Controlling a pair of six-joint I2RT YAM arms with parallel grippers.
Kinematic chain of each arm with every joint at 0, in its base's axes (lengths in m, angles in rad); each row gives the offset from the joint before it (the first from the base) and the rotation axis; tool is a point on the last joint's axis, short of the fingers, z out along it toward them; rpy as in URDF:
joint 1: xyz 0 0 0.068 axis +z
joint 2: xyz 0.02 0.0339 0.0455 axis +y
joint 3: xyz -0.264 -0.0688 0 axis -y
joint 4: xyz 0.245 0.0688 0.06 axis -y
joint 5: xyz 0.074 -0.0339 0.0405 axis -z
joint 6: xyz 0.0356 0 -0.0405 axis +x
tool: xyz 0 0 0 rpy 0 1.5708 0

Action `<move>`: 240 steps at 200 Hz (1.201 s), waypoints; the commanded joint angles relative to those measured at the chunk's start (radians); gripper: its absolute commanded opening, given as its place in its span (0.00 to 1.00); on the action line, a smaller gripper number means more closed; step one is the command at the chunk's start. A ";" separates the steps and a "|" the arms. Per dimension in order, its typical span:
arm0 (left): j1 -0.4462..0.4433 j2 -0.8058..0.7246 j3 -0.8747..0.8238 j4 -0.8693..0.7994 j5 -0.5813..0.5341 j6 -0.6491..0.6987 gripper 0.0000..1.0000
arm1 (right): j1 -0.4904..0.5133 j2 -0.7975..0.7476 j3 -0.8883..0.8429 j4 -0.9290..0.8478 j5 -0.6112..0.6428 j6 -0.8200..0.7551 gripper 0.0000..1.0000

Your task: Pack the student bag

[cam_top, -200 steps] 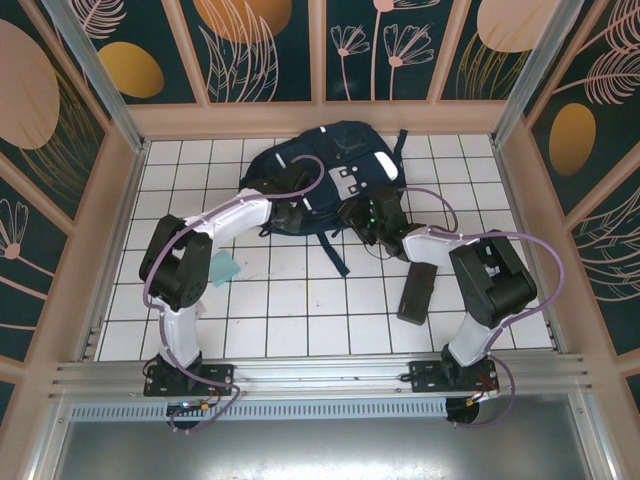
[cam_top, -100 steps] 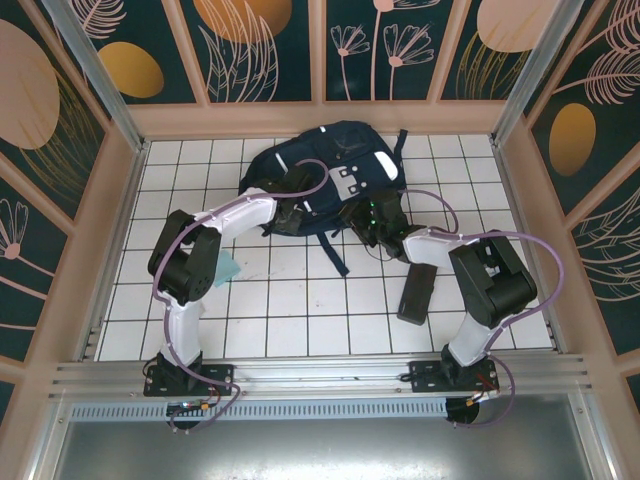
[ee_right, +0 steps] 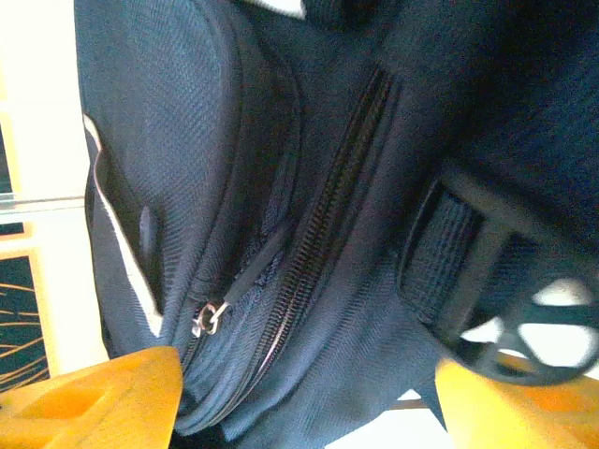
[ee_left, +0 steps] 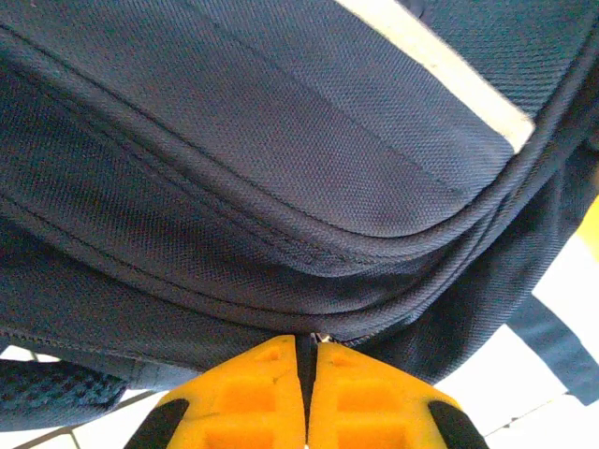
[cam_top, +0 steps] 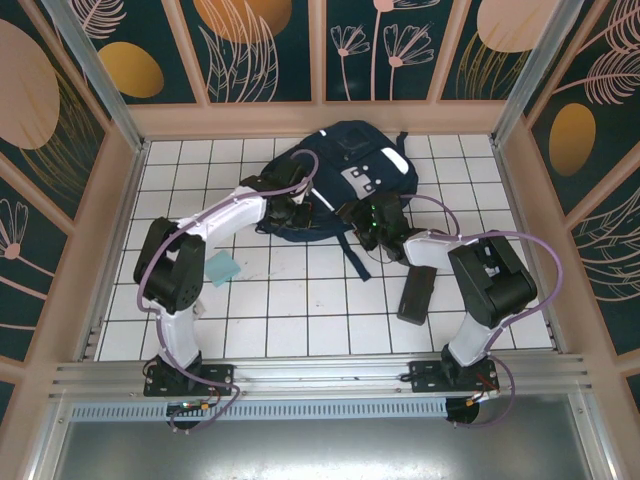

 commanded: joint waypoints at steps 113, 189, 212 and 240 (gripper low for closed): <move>0.114 -0.065 -0.050 -0.052 -0.246 0.053 0.00 | -0.033 -0.045 -0.088 0.082 0.068 -0.065 0.00; 0.155 -0.046 0.017 -0.121 -0.226 0.133 0.00 | -0.047 -0.040 -0.063 0.027 0.083 -0.140 0.00; 0.169 -0.024 -0.003 -0.141 -0.355 0.178 0.00 | -0.060 -0.041 -0.025 -0.039 0.120 -0.211 0.00; 0.182 -0.010 -0.006 -0.188 -0.349 0.179 0.00 | -0.116 -0.059 -0.019 -0.071 0.156 -0.256 0.00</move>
